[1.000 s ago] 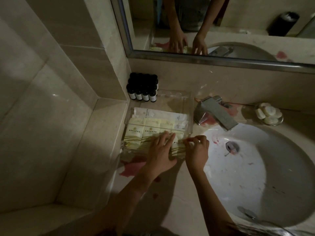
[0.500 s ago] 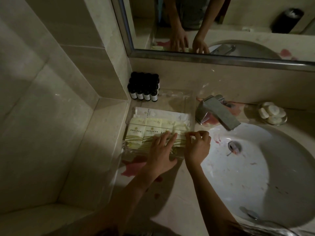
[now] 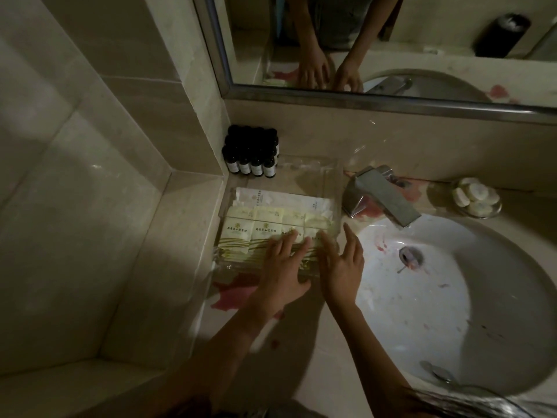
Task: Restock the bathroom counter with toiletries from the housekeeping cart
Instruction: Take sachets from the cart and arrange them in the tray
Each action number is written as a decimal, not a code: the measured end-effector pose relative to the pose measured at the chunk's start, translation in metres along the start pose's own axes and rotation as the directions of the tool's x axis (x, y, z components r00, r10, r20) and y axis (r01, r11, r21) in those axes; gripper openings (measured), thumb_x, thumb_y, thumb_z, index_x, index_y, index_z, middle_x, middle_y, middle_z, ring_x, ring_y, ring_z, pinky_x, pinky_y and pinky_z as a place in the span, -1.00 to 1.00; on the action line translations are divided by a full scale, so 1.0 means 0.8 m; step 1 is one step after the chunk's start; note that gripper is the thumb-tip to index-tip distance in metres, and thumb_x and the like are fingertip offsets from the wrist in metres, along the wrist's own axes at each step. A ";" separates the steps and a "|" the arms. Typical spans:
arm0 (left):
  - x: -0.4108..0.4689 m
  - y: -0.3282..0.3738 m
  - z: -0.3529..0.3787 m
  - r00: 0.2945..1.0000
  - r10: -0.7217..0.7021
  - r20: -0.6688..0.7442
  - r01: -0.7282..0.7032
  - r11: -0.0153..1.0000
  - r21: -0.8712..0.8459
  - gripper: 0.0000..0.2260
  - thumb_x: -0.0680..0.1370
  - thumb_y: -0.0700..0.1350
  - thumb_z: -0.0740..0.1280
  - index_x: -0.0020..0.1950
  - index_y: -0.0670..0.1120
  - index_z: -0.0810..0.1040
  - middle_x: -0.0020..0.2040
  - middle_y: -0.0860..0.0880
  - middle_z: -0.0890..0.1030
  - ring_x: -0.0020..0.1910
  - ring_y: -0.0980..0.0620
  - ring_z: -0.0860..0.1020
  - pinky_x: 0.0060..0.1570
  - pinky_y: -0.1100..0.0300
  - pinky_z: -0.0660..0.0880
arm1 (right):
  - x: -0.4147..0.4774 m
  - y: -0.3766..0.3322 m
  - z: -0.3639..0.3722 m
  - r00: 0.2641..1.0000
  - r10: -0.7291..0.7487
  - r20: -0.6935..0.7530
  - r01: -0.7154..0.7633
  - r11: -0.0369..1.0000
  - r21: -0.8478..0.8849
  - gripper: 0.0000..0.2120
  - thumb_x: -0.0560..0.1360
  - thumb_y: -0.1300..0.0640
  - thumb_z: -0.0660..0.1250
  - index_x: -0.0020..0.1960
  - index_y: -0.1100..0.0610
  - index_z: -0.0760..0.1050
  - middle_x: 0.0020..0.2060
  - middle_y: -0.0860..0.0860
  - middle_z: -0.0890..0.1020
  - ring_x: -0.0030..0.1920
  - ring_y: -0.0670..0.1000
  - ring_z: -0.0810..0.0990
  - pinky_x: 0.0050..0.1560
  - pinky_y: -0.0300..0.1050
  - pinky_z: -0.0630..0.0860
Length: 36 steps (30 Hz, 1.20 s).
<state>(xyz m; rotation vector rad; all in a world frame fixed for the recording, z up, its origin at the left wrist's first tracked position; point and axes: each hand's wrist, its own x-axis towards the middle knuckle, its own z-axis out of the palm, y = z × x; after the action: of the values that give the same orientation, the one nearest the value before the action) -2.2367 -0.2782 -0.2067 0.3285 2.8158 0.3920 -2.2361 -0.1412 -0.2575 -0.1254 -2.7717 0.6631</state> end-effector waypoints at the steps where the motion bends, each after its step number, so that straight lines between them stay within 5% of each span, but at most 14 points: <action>1: 0.000 0.000 0.000 1.000 -0.002 0.001 0.002 1.000 0.004 -0.21 0.49 0.16 0.32 0.57 0.11 -0.08 0.58 -0.03 -0.09 0.54 -0.07 -0.13 0.49 -0.03 -0.19 | 0.000 -0.003 0.001 1.000 0.018 0.016 -0.018 1.000 0.005 -0.57 0.57 -0.10 0.12 0.33 0.04 0.50 0.43 0.23 0.34 0.40 0.30 0.28 0.29 0.26 0.36; 12: -0.001 -0.001 0.005 1.000 0.002 0.006 -0.003 1.000 0.021 -0.20 0.49 0.14 0.33 0.58 0.07 -0.07 0.58 -0.05 -0.11 0.55 -0.09 -0.15 0.47 -0.04 -0.22 | -0.001 -0.007 -0.005 0.990 0.058 0.125 -0.063 0.997 0.037 -0.43 0.57 -0.28 -0.08 0.38 -0.05 0.45 0.50 0.21 0.22 0.51 0.29 0.07 0.41 0.19 0.04; 18: -0.006 -0.007 0.003 0.999 0.030 0.034 -0.030 0.999 0.015 -0.20 0.53 0.11 0.30 0.57 0.11 -0.19 0.58 -0.03 -0.23 0.54 -0.08 -0.23 0.47 -0.04 -0.26 | -0.022 0.008 -0.001 0.993 0.085 0.088 -0.083 0.996 -0.027 -0.55 0.55 0.01 0.33 0.43 -0.04 0.41 0.50 0.21 0.23 0.50 0.25 0.07 0.39 0.25 0.14; 25: -0.035 -0.020 0.016 0.998 0.021 -0.064 -0.026 0.996 -0.082 -0.28 0.58 0.08 0.24 0.56 0.14 -0.17 0.57 0.04 -0.28 0.53 0.01 -0.31 0.52 -0.12 -0.08 | -0.015 -0.001 -0.027 0.988 0.155 0.017 -0.156 0.985 0.074 -0.59 0.51 0.06 0.40 0.34 0.04 0.50 0.44 0.23 0.32 0.45 0.30 0.21 0.34 0.29 0.27; 28: -0.051 -0.037 0.023 0.993 -0.037 -0.113 0.020 0.989 -0.143 -0.32 0.57 0.07 0.23 0.55 0.20 -0.13 0.58 0.09 -0.20 0.55 0.02 -0.21 0.48 -0.23 0.07 | -0.013 -0.010 -0.046 0.974 0.206 0.090 -0.221 0.952 0.212 -0.62 0.55 0.07 0.35 0.36 0.04 0.48 0.43 0.15 0.35 0.41 0.18 0.32 0.29 0.15 0.39; 30: -0.065 -0.046 0.022 0.971 -0.073 -0.226 0.016 0.970 -0.243 -0.37 0.56 -0.01 0.29 0.55 0.14 0.05 0.58 0.08 0.00 0.56 0.02 -0.04 0.46 -0.17 0.18 | -0.018 -0.017 -0.055 0.934 0.328 0.139 -0.356 0.853 0.382 -0.64 0.58 0.05 0.30 0.36 0.04 0.46 0.39 0.08 0.39 0.33 0.09 0.42 0.23 0.00 0.44; 33: -0.085 -0.050 0.023 0.865 -0.290 -0.409 0.022 0.837 -0.546 -0.45 0.52 -0.16 0.35 0.48 0.09 0.29 0.51 0.07 0.25 0.48 -0.02 0.28 0.29 -0.08 0.46 | -0.033 -0.032 -0.064 0.771 0.566 0.291 -0.597 0.484 0.640 -0.68 0.60 0.09 0.27 0.34 0.09 0.43 0.29 0.07 0.49 0.20 0.05 0.52 0.06 -0.15 0.48; 36: -0.089 -0.057 0.019 0.748 -0.610 -0.263 0.165 0.554 -0.816 -0.49 0.56 -0.17 0.29 0.46 0.14 0.29 0.44 0.02 0.34 0.34 -0.03 0.43 0.12 -0.07 0.57 | -0.047 -0.035 -0.058 0.632 0.636 0.443 -0.704 0.233 0.671 -0.57 0.58 0.13 0.30 0.41 0.17 0.35 0.26 0.13 0.51 0.16 0.08 0.53 0.01 -0.13 0.52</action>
<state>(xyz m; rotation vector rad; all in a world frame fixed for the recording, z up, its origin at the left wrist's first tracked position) -2.1737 -0.3361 -0.2174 -0.7342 2.7118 1.6877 -2.1867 -0.1518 -0.2153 -1.1689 -2.0068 2.1236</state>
